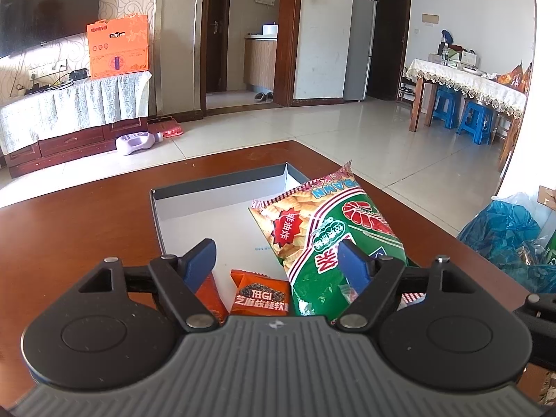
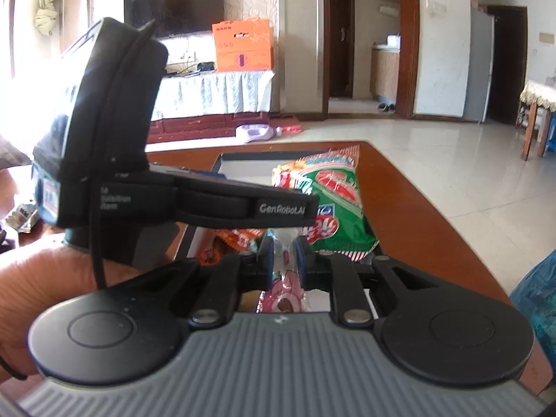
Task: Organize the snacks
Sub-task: 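Open the left tool to drop the biscuit packet while the right tool releases the candy into the box, then withdraw both tools from the box toward the remaining snacks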
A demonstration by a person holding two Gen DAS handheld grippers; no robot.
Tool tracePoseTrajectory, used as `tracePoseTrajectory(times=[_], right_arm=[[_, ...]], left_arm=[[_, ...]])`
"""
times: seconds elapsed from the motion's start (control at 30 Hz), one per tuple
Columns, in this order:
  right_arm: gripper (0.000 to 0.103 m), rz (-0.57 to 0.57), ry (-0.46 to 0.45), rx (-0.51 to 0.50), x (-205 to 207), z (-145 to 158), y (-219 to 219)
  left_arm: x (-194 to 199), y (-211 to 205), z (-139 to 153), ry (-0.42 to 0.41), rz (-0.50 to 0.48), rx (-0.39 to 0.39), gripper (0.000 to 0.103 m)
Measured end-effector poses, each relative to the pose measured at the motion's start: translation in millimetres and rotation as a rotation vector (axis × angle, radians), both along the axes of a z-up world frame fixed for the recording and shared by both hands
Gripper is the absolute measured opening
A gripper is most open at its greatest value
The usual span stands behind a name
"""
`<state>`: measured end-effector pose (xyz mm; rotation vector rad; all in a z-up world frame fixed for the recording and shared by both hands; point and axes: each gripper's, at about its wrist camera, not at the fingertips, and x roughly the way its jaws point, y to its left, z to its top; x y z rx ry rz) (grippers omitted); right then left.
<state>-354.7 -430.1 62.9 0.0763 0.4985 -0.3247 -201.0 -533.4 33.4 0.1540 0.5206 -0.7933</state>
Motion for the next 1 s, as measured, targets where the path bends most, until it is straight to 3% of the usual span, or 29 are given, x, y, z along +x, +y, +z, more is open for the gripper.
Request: tracePoseTrajectory(times=[0.37,0.47,0.73,0.8,1.0], right_arm=[[0.017,-0.011,-0.017,-0.001,-1.1,1.5,0.1],[0.030,-0.012,-0.017,-0.008,-1.2,1.5,1.6],[0.044,-0.041,-0.043,-0.018,-6.2,3.5,2.1],[0.052,-0.046,-0.051,-0.021,-7.0,4.2,3.1],[0.056,-0.053,-0.075,-0.047,-8.2,6.8,8.1]], left_arm=[[-2.6,2.7,2.5,0.005,-0.007,-0.008,0.082],[-2.8,3.5,3.0,0.004,-0.007,-0.010,0.084],[-5.6,7.8,7.1,0.003,-0.001,-0.018,0.086],[-7.2,8.1,8.0,-0.003,-0.003,-0.016,0.088],[-11.7,14.7,12.8,-0.018,-0.009,-0.023,0.089]])
